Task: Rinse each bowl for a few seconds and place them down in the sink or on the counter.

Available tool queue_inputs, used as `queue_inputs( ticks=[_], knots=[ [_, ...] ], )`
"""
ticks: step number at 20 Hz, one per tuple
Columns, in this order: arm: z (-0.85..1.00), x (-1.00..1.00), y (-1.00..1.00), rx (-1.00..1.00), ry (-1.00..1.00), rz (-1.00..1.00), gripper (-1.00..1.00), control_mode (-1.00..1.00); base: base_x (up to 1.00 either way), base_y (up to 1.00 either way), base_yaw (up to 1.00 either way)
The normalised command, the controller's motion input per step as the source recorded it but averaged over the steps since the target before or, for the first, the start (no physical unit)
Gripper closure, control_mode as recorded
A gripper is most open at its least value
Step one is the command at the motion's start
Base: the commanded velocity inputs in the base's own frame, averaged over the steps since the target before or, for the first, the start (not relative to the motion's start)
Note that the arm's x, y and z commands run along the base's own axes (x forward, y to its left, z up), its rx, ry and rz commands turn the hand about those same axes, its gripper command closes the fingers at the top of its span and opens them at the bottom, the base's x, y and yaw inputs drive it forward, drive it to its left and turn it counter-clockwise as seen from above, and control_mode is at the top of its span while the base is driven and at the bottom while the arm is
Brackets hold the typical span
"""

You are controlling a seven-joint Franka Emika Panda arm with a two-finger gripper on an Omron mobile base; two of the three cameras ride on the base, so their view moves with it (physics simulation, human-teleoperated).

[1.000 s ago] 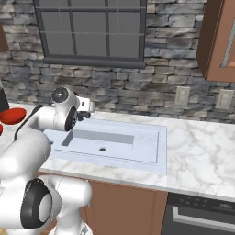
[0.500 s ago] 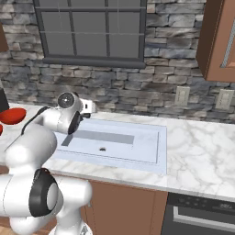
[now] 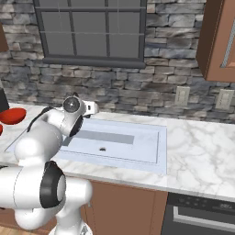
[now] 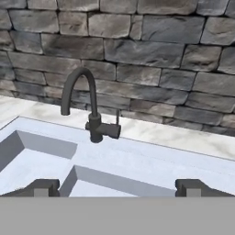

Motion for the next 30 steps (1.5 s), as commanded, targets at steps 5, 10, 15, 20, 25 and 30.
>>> queue_inputs(
  ticks=[5,10,15,20,25,30],
  knots=[
    [0.00,0.06,0.00,0.00,-0.01,0.00,-1.00,-1.00,0.00,0.00,0.00],
    [-0.06,0.06,0.00,0.01,0.00,0.00,-1.00,-1.00,0.00,0.00,0.00],
    [-0.06,0.06,0.00,0.03,-0.03,0.00,-1.00,-1.00,0.00,0.00,0.00],
    [-0.09,0.01,0.00,0.04,-0.07,0.00,-1.00,-1.00,0.00,0.00,0.00],
    [-0.03,0.00,0.00,0.01,-0.07,0.05,-1.00,-1.00,0.00,0.00,0.00],
    [0.00,0.00,0.00,0.00,0.00,0.08,-1.00,-1.00,0.00,0.00,0.00]
  ],
)
